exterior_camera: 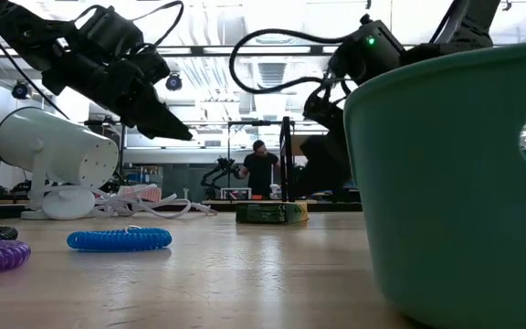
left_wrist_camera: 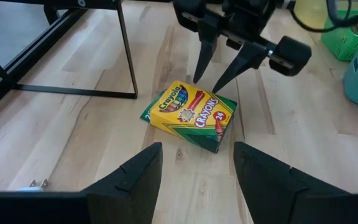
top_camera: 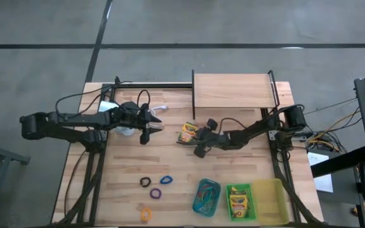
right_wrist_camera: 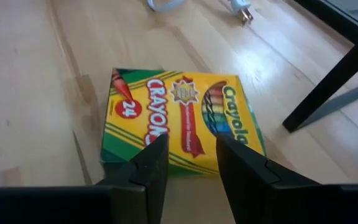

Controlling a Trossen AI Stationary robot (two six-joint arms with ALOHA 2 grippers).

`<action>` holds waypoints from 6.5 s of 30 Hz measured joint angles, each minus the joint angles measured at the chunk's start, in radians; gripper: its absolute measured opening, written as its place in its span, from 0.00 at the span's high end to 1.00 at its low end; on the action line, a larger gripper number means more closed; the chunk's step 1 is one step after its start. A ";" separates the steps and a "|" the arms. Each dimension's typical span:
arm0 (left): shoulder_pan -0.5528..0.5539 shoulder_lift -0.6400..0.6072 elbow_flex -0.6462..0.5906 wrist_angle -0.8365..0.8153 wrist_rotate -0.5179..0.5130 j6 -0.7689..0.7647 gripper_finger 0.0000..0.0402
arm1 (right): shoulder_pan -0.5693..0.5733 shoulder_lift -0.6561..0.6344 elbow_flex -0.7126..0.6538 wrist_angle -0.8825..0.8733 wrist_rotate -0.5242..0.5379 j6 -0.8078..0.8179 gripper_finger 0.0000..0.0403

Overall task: Pick & Place Office Desk Supplies
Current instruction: Put the crayon box into the green bin

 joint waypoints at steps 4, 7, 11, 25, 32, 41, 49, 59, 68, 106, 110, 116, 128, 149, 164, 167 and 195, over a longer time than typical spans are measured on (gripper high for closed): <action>0.000 0.000 0.000 0.000 0.000 0.000 0.49 | 0.000 0.006 0.000 0.001 -0.002 0.000 0.66; 0.000 0.000 0.000 0.000 0.000 0.000 0.49 | 0.001 0.005 -0.001 0.001 -0.002 0.000 0.66; 0.000 0.000 0.000 0.000 0.000 0.000 0.49 | 0.000 0.002 -0.001 0.007 -0.003 0.000 0.68; 0.000 0.000 0.000 0.000 0.000 0.000 0.49 | -0.032 0.036 0.011 0.018 -0.033 0.031 0.69; 0.000 0.000 0.000 0.000 0.000 0.000 0.50 | -0.032 0.032 0.012 0.002 -0.033 0.027 0.68; 0.000 0.000 0.000 0.000 0.000 0.000 0.50 | -0.032 0.031 0.013 -0.020 -0.037 0.027 0.73; 0.000 0.000 0.000 0.000 0.000 0.000 0.50 | -0.031 0.031 0.011 -0.023 -0.037 0.027 0.76; 0.000 0.000 0.000 0.000 0.000 0.000 0.50 | -0.031 0.031 0.011 -0.022 -0.037 0.026 0.75; 0.000 0.000 0.000 0.084 0.000 -0.271 0.50 | -0.031 0.031 0.011 -0.021 -0.037 0.026 0.78; -0.019 0.511 0.419 -0.241 0.109 -0.733 0.56 | -0.031 0.032 0.010 -0.025 -0.037 0.034 0.80; -0.003 0.562 0.451 -0.238 0.135 -0.751 0.57 | -0.031 0.032 0.010 -0.028 -0.037 0.049 0.81; 0.036 0.587 0.451 -0.240 0.137 -0.792 0.57 | -0.031 0.032 0.007 -0.030 -0.036 0.049 0.80; 0.040 0.613 0.451 -0.196 0.139 -0.792 0.57 | -0.031 0.031 -0.005 -0.027 -0.034 0.052 0.82; 0.046 0.748 0.453 -0.063 0.209 -0.867 0.57 | -0.031 0.032 -0.006 -0.035 -0.037 0.071 0.83; 0.044 0.748 0.453 -0.020 0.128 -0.859 0.57 | -0.029 0.032 -0.018 -0.035 -0.036 0.077 0.83; 0.043 0.748 0.453 -0.020 0.126 -0.859 0.57 | -0.027 0.032 -0.019 -0.035 -0.035 0.079 0.83; 0.025 0.749 0.449 0.049 0.007 -0.909 0.57 | -0.023 0.031 -0.022 -0.034 -0.034 0.079 0.83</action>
